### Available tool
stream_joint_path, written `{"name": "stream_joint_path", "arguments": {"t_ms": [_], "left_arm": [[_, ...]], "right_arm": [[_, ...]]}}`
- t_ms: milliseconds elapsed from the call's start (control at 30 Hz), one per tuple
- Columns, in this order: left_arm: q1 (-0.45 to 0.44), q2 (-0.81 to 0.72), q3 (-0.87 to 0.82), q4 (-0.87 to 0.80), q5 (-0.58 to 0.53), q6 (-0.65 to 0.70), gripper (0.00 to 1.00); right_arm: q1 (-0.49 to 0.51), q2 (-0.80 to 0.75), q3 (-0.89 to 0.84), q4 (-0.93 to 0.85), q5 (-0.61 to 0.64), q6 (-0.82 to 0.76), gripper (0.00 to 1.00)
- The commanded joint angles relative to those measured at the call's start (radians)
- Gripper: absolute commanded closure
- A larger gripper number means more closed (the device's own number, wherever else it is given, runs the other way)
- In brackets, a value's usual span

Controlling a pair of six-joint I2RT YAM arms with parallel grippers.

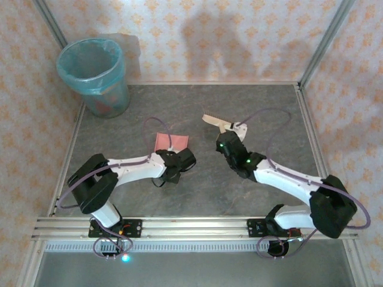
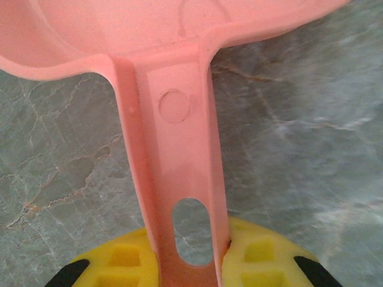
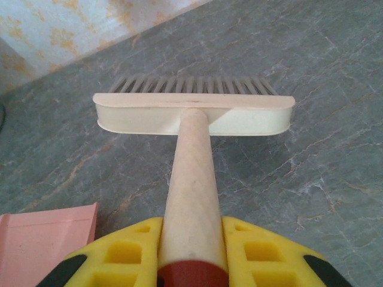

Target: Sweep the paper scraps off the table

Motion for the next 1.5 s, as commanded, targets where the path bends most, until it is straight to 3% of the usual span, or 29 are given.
{"name": "stream_joint_path", "arguments": {"t_ms": [0, 67, 233, 433, 633, 767, 967, 1200, 1467], "left_arm": [[0.013, 0.029, 0.022, 0.000, 0.005, 0.001, 1.00], [0.018, 0.038, 0.027, -0.001, 0.006, -0.001, 0.99], [0.031, 0.041, 0.027, 0.000, -0.023, -0.009, 0.80], [0.036, 0.002, 0.014, 0.008, -0.037, -0.020, 0.64], [0.036, -0.112, -0.027, 0.037, -0.053, -0.031, 0.31], [0.035, -0.247, -0.090, 0.074, -0.076, -0.047, 0.17], [0.036, -0.501, -0.192, 0.096, -0.171, -0.081, 0.07], [0.037, -0.782, -0.294, 0.077, -0.280, -0.131, 0.03], [0.037, -0.943, -0.335, 0.054, -0.341, -0.162, 0.01]], "right_arm": [[0.013, 0.076, 0.102, -0.116, 0.068, 0.010, 0.98], [0.018, 0.120, 0.150, -0.166, 0.077, 0.013, 0.97], [0.030, 0.203, 0.219, -0.220, 0.069, 0.013, 0.93], [0.052, 0.316, 0.313, -0.284, 0.012, -0.002, 0.87], [0.075, 0.288, 0.282, -0.261, 0.039, 0.002, 0.84], [0.079, 0.253, 0.248, -0.249, 0.033, 0.018, 0.76], [0.083, 0.266, 0.248, -0.286, 0.003, 0.061, 0.73], [0.101, 0.267, 0.199, -0.286, -0.050, 0.147, 0.73], [0.125, 0.213, 0.120, -0.249, -0.054, 0.199, 0.70]]}}
